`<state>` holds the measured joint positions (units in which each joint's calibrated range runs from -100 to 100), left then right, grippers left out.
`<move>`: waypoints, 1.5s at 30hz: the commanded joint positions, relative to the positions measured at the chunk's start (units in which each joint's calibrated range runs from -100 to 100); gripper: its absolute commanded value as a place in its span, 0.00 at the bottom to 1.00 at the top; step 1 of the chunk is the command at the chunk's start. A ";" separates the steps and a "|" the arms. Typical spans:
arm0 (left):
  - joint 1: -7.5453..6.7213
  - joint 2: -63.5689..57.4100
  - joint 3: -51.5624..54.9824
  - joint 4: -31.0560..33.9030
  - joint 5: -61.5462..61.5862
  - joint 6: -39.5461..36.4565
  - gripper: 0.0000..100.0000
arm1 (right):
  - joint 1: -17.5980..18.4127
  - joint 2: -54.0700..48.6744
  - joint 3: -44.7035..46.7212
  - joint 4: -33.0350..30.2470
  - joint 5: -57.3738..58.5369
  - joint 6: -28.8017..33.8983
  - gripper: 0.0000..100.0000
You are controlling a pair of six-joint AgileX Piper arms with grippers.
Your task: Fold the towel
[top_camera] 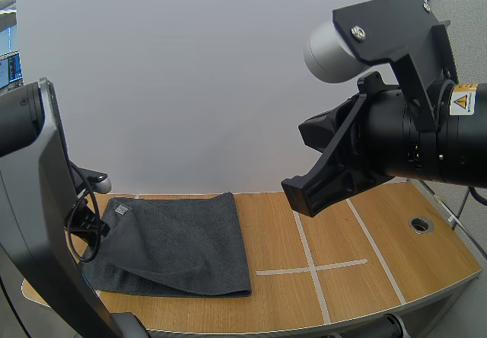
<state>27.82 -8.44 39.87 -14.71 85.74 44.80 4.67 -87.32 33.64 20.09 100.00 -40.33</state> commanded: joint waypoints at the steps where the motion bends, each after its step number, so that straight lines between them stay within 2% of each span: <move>1: 1.59 -0.45 0.12 -1.28 1.68 2.08 0.00 | -0.21 -0.52 0.14 -0.26 0.00 0.13 0.00; 8: 4.66 -0.45 0.12 -1.73 2.30 5.21 0.00 | -0.21 -0.52 0.14 -0.26 0.00 0.13 0.00; 12: 5.67 -0.45 0.12 -2.31 2.30 6.39 0.00 | -0.21 -0.52 0.14 -0.26 0.00 0.13 0.00; 24: 5.66 -0.45 0.12 -6.10 5.53 7.67 0.00 | -0.21 -0.52 0.14 -0.26 0.00 0.13 0.00; 34: 5.66 -0.45 0.12 -6.22 4.35 8.29 0.02 | -0.21 -0.52 0.14 -0.26 0.00 0.13 0.00; 37: 5.66 -0.45 0.12 -6.22 4.35 8.29 0.20 | -0.21 -0.52 0.14 -0.26 0.00 0.13 0.00; 43: 5.66 -0.45 0.12 -7.37 3.66 9.62 0.86 | -0.21 -0.52 0.14 -0.26 0.00 0.13 0.00; 45: 5.66 -0.45 0.12 -8.40 3.49 9.95 1.00 | -0.21 -0.52 0.14 0.11 0.00 0.13 0.00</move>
<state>33.44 -8.44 39.87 -20.73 89.76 53.70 4.67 -87.32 33.64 20.09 100.00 -40.33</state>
